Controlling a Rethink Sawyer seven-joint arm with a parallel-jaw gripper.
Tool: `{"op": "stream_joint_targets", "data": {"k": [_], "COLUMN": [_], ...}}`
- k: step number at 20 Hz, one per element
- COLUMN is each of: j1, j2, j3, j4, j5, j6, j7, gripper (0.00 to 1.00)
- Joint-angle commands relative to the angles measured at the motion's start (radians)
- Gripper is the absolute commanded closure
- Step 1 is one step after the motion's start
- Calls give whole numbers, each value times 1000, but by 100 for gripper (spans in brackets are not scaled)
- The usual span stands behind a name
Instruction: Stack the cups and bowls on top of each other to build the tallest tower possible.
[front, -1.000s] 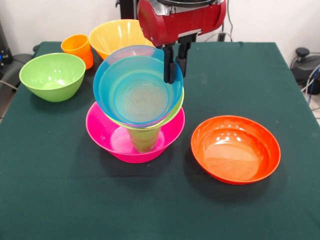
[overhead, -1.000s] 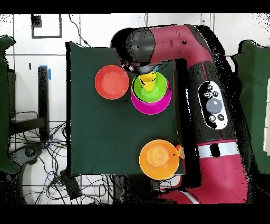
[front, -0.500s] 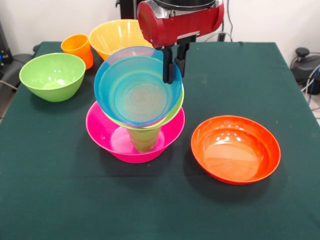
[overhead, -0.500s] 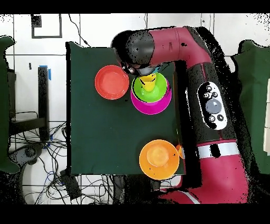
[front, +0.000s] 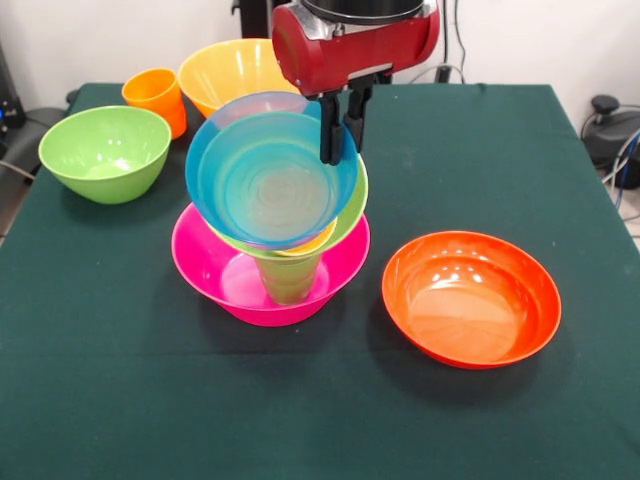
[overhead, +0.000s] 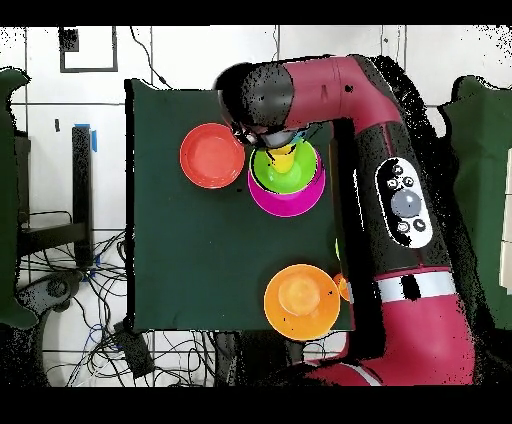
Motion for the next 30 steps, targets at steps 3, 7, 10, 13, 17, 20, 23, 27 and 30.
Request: {"op": "stream_joint_targets", "data": {"k": [3,7,10,13,17,20,23,27,30], "j1": [-16,-19,-21,-20,-15,-9,-8,-8,-8], "j2": [-8,-12,-19,-20,-16,-7,-2,-3,-6], "j3": [-21,-18,-19,-20,-13,-8,-4,-5,-5], "j4": [120,134,150,155,153,141,134,139,148], "j5": [-83,-84,-83,-83,-81,-78,-76,-76,-76], "j6": [-52,-65,-77,-84,-96,-87,-83,-89,-101], "j7": [-200,-186,-176,-167,-167,-172,-175,-168,-160], "gripper": [100,100,100,100,100,100,100,100,100]}}
